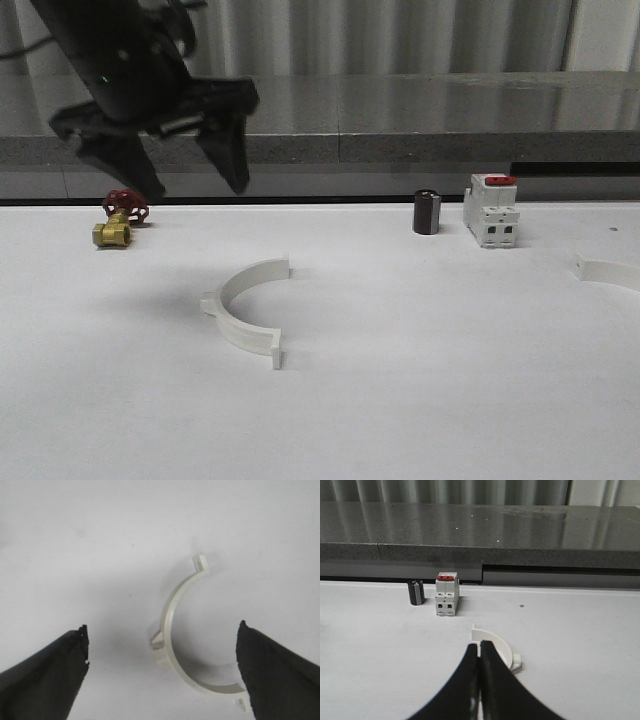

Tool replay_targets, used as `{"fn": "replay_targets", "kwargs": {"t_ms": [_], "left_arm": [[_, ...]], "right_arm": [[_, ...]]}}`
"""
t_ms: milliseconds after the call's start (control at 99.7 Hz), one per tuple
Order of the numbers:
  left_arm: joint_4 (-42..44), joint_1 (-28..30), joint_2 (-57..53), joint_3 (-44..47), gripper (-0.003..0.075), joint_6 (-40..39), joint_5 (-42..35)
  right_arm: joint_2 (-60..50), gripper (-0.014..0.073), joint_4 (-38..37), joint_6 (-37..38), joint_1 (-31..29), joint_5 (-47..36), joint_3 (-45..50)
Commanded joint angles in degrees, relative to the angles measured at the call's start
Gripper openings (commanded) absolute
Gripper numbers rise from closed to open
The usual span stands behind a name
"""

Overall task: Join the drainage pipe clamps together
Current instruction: 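Open the left gripper and lift it away from the clamp half, then grasp the other white clamp half by its end with the right gripper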

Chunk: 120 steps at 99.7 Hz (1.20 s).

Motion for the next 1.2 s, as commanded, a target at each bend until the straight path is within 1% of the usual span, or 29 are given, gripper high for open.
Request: {"fn": "replay_targets", "kwargs": {"t_ms": [0, 100, 231, 452, 542, 722, 823, 893, 963, 1013, 1033, 1154, 1194], "left_arm": [[-0.08, 2.68, -8.01, 0.88, 0.0589, 3.08, -2.38], [-0.08, 6.52, -14.99, 5.47, 0.0589, 5.87, -4.42], [0.22, 10.06, -25.87, 14.08, 0.0589, 10.72, -8.18], [2.1, 15.62, -44.24, 28.0, 0.0589, 10.97, -11.37], [3.1, 16.73, -51.96, 33.36, 0.0589, 10.97, -11.87], [3.25, 16.84, -68.35, 42.35, 0.0588, 10.97, -11.86], [3.25, 16.84, -75.91, 45.73, 0.056, 10.97, -11.42], [3.25, 16.84, -79.89, 47.4, 0.0502, 10.87, -10.86], [3.25, 16.84, -82.65, 48.55, 0.0409, 10.87, -10.47], [3.15, 16.84, -83.87, 49.15, 0.0314, 10.87, -10.35], [2.98, 16.84, -84.13, 49.45, 0.0288, 10.87, -10.35], [2.94, 16.84, -84.6, 49.58, 0.0041, 10.87, -10.2], [2.94, 16.84, -84.6, 49.58, -0.0022, 10.87, -10.2]], "right_arm": [[-0.73, -0.0118, -0.33, -0.03, -0.31, -4.72, -0.8], [-0.73, -0.0118, -0.33, -0.03, -0.31, -4.72, -0.8], [-0.73, -0.0118, -0.33, -0.03, -0.31, -4.72, -0.8], [-0.73, -0.0118, -0.33, -0.03, -0.31, -4.72, -0.8], [-0.73, -0.0118, -0.33, -0.03, -0.31, -4.72, -0.8], [-0.73, -0.0118, -0.33, -0.03, -0.31, -4.72, -0.8], [-0.73, -0.0118, -0.33, -0.03, -0.31, -4.72, -0.8], [-0.73, -0.0118, -0.33, -0.03, -0.31, -4.72, -0.8], [-0.73, -0.0118, -0.33, -0.03, -0.31, -4.72, -0.8], [-0.73, -0.0118, -0.33, -0.03, -0.31, -4.72, -0.8], [-0.73, -0.0118, -0.33, -0.03, -0.31, -4.72, -0.8], [-0.73, -0.0118, -0.33, -0.03, -0.31, -5.3, -0.85], [-0.73, -0.0118, -0.33, -0.03, -0.31, -5.3, -0.85]]}}
